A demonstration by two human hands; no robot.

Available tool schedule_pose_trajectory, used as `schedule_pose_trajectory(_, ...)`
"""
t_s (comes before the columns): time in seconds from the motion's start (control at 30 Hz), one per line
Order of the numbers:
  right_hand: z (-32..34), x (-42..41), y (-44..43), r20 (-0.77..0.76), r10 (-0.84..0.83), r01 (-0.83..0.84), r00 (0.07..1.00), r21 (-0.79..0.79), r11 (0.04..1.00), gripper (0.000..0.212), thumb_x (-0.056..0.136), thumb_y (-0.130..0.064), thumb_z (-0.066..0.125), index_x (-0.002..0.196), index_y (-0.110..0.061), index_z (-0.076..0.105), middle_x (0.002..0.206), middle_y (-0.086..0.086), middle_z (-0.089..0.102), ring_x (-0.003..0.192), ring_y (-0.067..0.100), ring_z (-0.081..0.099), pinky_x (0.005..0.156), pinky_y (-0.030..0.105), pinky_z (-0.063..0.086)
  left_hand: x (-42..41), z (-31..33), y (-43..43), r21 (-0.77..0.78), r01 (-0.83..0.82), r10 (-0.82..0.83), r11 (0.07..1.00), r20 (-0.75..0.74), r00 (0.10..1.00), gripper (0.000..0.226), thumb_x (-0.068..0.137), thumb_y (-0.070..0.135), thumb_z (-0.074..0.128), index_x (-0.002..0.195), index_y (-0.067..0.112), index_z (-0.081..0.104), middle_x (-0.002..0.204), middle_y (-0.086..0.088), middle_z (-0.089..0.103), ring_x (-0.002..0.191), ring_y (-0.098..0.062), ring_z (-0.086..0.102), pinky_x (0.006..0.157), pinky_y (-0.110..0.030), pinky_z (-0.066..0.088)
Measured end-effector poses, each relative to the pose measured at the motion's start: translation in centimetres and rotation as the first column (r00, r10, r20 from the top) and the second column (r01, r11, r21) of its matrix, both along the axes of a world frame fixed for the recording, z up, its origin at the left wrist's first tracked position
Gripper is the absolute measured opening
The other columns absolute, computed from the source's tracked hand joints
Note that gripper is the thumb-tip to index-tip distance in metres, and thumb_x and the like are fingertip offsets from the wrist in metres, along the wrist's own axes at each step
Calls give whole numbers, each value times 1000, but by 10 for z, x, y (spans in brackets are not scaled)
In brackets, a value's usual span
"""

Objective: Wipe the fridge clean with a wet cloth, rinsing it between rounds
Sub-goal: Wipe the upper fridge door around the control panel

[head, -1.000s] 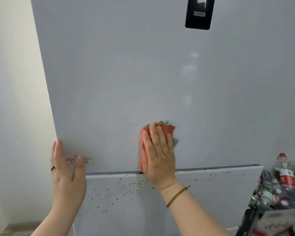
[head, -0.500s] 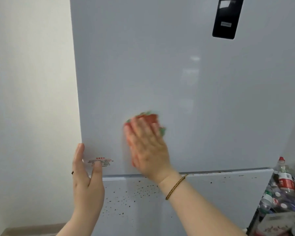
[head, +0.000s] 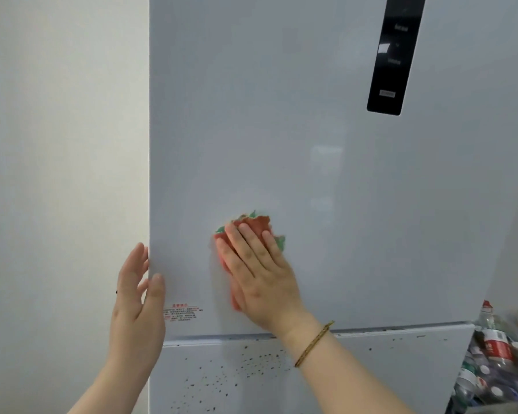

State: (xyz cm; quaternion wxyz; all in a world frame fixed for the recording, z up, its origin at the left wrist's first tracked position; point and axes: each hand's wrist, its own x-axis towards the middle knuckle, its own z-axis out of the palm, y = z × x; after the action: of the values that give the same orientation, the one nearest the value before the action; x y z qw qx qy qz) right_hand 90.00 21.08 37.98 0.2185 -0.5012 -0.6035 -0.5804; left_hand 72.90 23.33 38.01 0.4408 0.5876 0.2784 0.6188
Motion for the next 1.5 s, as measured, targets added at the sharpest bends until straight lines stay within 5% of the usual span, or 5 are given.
schedule_pose_trajectory(0.27,80,62,-46,-761,237,210,604,439,874,64,85,-28,19,140,4,28,148,25,23,139,36,17,112,38,2,0,0,-1,-29,64,-63,998,40,997,45,95,10,37,136,30,34,131,15,41,121,-4,38,100,-28,28)
schedule_pose_trajectory(0.6,27,-24,9,25,84,-84,996,-23,996,43,93,-18,20,133,-12,36,142,3,40,137,20,23,114,37,14,-8,4,-1,-64,167,-160,984,111,981,47,95,5,33,138,25,29,129,11,40,119,-3,38,103,-26,27)
schedule_pose_trajectory(0.87,53,40,-25,-720,234,233,653,485,843,52,90,-20,27,135,6,36,141,29,34,135,33,24,112,44,13,-13,4,2,-54,213,-207,975,109,972,44,95,5,33,132,30,31,128,13,41,121,-3,38,98,-24,27)
schedule_pose_trajectory(1.17,-42,-31,14,-87,39,-38,995,12,999,48,96,-23,18,144,-17,18,152,2,16,144,16,2,118,35,7,-23,-5,12,-10,247,-244,969,110,964,38,79,32,44,116,39,41,114,26,50,113,3,47,91,-19,35)
schedule_pose_trajectory(1.5,-82,49,-41,-526,-42,152,850,169,974,55,99,-40,15,147,-22,-6,155,-6,-14,143,13,-9,115,35,-3,-23,-27,20,-69,250,-246,966,54,968,29,85,29,49,112,38,51,116,24,54,118,-8,49,95,-25,35)
